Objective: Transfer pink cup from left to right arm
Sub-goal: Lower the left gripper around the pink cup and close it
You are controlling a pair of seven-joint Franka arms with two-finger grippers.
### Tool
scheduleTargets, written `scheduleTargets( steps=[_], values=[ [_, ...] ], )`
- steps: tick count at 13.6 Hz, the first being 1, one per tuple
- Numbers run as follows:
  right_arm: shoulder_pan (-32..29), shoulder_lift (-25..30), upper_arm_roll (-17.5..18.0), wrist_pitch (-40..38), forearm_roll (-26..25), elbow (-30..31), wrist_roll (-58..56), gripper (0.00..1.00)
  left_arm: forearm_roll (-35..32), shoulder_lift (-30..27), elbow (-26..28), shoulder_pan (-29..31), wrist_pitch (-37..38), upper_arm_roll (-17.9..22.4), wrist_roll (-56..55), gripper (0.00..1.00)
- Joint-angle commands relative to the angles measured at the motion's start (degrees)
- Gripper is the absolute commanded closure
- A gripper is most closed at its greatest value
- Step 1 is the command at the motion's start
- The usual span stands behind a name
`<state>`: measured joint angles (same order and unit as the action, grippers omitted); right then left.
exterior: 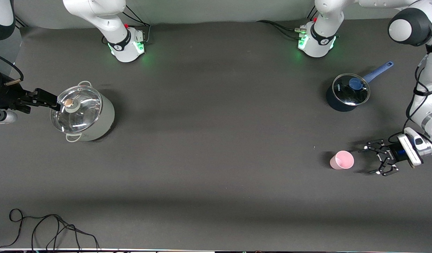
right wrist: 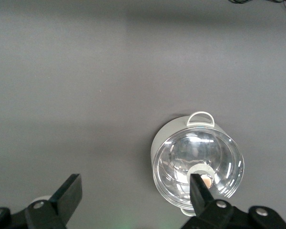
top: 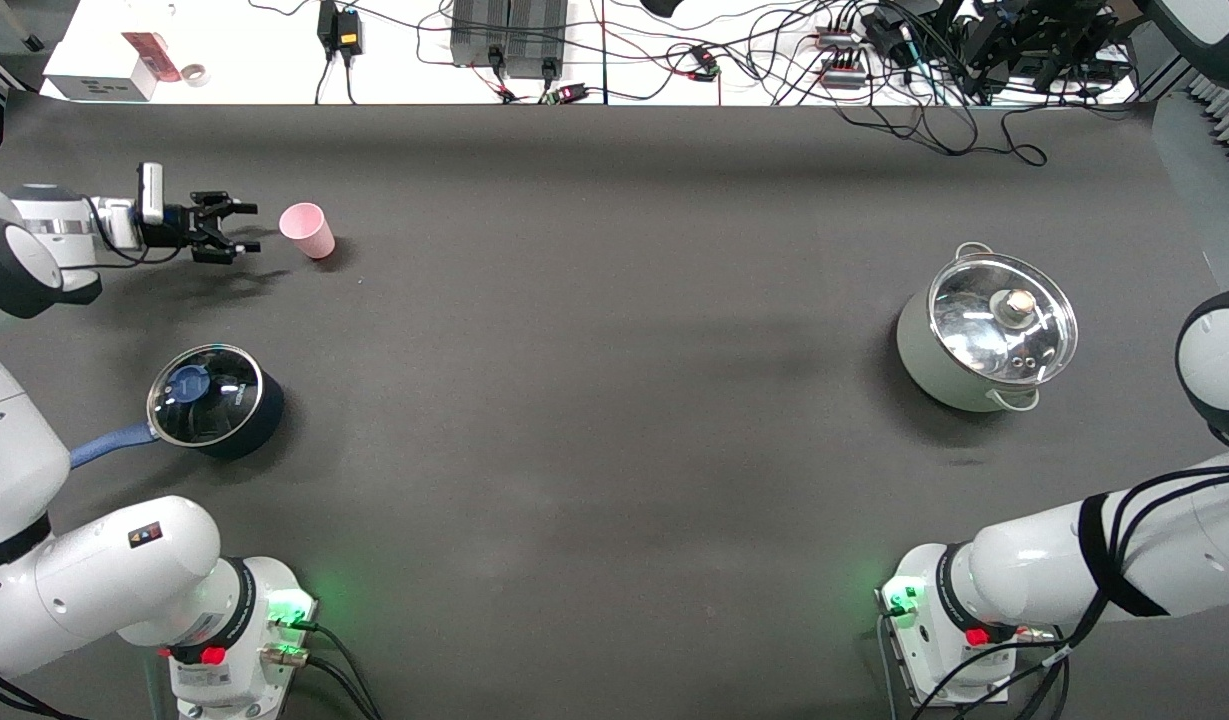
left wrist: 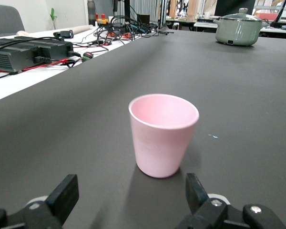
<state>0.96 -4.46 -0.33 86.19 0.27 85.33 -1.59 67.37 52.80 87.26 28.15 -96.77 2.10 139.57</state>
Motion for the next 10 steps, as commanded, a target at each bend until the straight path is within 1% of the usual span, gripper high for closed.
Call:
scheduleTargets(
  steps=[1,4,6,10],
  values=[
    [0.27,-0.55,-0.2,-1.28,-0.01,-1.56,0.18,0.0,2.68,0.72,2.3,1.03,2.63,-0.43,5.87,0.0],
    [0.27,-0.55,-0.2,-1.28,-0.1,-1.39,0.18,0.0,4.52,0.64,5.72,1.38,2.91,-0.69,9.3,0.0],
    [0.79,-0.55,-0.2,-1.28,-0.1,-1.39,0.97,0.0,6.63,0.64,7.83,1.12,2.64,-1.57,12.38,0.0],
    [0.62,-0.73,-0.11,-1.28,-0.01,-1.57,0.88,0.0,10.67,0.64,8.72,-1.43,0.72,-1.84,12.57,0.0]
  ],
)
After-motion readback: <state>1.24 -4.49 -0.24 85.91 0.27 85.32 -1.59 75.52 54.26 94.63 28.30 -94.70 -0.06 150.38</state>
